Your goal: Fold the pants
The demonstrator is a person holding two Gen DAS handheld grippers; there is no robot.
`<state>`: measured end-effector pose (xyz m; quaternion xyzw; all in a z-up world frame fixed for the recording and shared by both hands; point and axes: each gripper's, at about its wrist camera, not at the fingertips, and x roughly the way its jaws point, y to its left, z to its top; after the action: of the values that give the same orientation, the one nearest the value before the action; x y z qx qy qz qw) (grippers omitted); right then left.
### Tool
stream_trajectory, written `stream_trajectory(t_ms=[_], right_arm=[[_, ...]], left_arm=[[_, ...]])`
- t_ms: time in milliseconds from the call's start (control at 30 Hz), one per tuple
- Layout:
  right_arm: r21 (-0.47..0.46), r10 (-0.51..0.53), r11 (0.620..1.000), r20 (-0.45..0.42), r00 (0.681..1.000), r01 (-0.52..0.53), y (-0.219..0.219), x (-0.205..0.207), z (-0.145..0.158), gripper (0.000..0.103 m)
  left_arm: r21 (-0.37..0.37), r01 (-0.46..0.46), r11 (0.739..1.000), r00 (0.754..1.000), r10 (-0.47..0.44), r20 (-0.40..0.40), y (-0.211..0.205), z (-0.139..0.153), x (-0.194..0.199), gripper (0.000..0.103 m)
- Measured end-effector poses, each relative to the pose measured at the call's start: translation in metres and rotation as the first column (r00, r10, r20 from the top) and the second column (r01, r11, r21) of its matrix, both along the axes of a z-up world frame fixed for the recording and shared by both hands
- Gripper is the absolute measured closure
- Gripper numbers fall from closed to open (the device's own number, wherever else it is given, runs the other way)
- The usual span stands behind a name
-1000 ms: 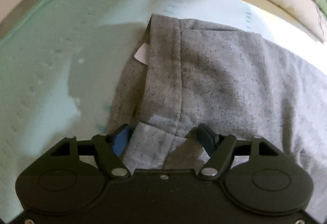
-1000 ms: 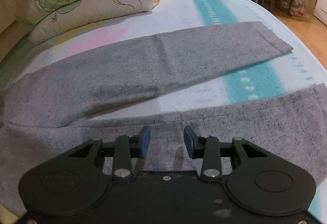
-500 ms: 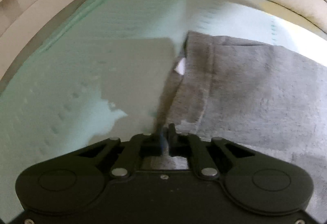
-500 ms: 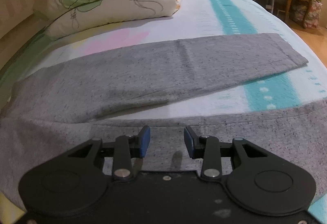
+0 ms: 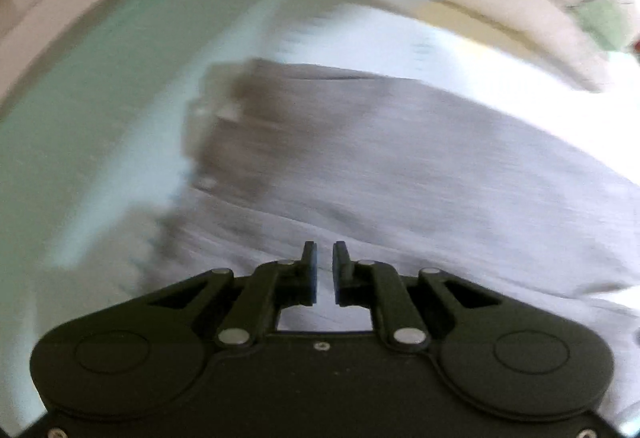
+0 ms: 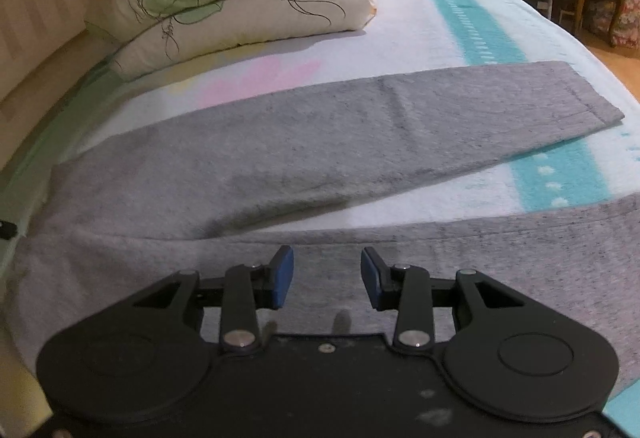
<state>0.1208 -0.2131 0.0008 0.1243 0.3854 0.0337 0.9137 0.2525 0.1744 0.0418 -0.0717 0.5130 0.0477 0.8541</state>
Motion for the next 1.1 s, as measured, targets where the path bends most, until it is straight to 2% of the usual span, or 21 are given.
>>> stream_trajectory(t_ms=[100,167,233,267,300,333,367,433,533,567,600,667,733,867,933,1033,1067,1100], right_arm=[[0.017,0.006,1.000,-0.013,1.000,-0.006,0.007,0.004,-0.002,0.063],[-0.013,0.031,0.999,-0.026,0.999,-0.031,0.015,0.004,-0.007,0.063],[-0.079,0.051,0.995,-0.070,0.996,-0.056,0.025,0.001,-0.018,0.063],[-0.096,0.066,0.992,-0.103,0.993,-0.076,0.028,-0.001,-0.024,0.063],[-0.122,0.075,0.988,-0.155,0.985,-0.094,0.030,-0.003,-0.033,0.064],[-0.151,0.090,0.982,-0.148,0.985,-0.112,0.033,-0.012,-0.036,0.063],[-0.186,0.109,0.974,-0.134,0.985,-0.133,0.037,-0.021,-0.036,0.059],[-0.230,0.140,0.957,-0.171,0.975,-0.178,0.043,-0.035,-0.038,0.049],[-0.239,0.179,0.944,-0.214,0.960,-0.229,0.048,-0.055,-0.037,0.043],[-0.227,0.181,0.946,-0.224,0.958,-0.232,0.047,-0.057,-0.036,0.043],[-0.200,0.176,0.954,-0.233,0.957,-0.224,0.044,-0.057,-0.032,0.046],[-0.131,0.148,0.975,-0.206,0.967,-0.178,0.034,-0.055,-0.022,0.048],[-0.078,0.091,0.992,-0.124,0.988,-0.101,0.026,-0.049,-0.007,0.047],[-0.042,0.035,0.998,-0.013,0.999,-0.036,0.030,-0.024,0.008,0.047],[-0.026,0.041,0.999,0.010,0.999,-0.041,0.041,-0.004,0.008,0.047],[-0.059,0.080,0.995,0.039,0.996,-0.077,0.064,0.014,0.000,0.047],[-0.070,0.094,0.993,0.025,0.995,-0.092,0.071,0.016,-0.005,0.047],[-0.081,0.111,0.990,-0.025,0.994,-0.113,0.076,0.020,-0.013,0.047]], left_arm=[[0.005,0.097,0.995,0.995,-0.097,-0.001,-0.050,-0.006,-0.017,0.086],[-0.014,0.166,0.986,0.985,-0.167,-0.033,-0.077,-0.020,-0.028,0.085],[-0.034,0.234,0.972,0.962,-0.237,-0.139,-0.100,-0.044,-0.038,0.085],[-0.041,0.256,0.966,0.941,-0.259,-0.218,-0.107,-0.060,-0.043,0.085],[-0.043,0.261,0.964,0.921,-0.262,-0.287,-0.109,-0.075,-0.046,0.087],[-0.045,0.257,0.965,0.909,-0.257,-0.328,-0.108,-0.086,-0.051,0.088],[-0.037,0.264,0.964,0.921,-0.264,-0.285,-0.107,-0.084,-0.062,0.087],[0.013,0.338,0.941,0.891,-0.316,-0.326,-0.115,-0.083,-0.071,0.087],[0.069,0.413,0.908,0.859,-0.362,-0.362,-0.126,-0.083,-0.086,0.088],[0.078,0.415,0.906,0.858,-0.362,-0.363,-0.127,-0.079,-0.089,0.090],[0.060,0.398,0.915,0.867,-0.354,-0.351,-0.127,-0.074,-0.090,0.092],[0.021,0.368,0.930,0.897,-0.349,-0.271,-0.122,-0.055,-0.092,0.092],[0.033,0.331,0.943,0.931,-0.321,-0.173,-0.119,-0.036,-0.086,0.091],[0.000,0.234,0.972,0.972,-0.234,-0.036,-0.119,-0.020,-0.054,0.087],[-0.027,0.186,0.982,0.983,-0.186,0.000,-0.117,-0.022,-0.036,0.087],[-0.074,0.142,0.987,0.990,-0.141,0.012,-0.118,-0.031,-0.011,0.087],[-0.082,0.136,0.987,0.991,-0.136,0.007,-0.117,-0.038,-0.005,0.087],[-0.072,0.133,0.988,0.991,-0.134,-0.004,-0.114,-0.048,0.002,0.087]])
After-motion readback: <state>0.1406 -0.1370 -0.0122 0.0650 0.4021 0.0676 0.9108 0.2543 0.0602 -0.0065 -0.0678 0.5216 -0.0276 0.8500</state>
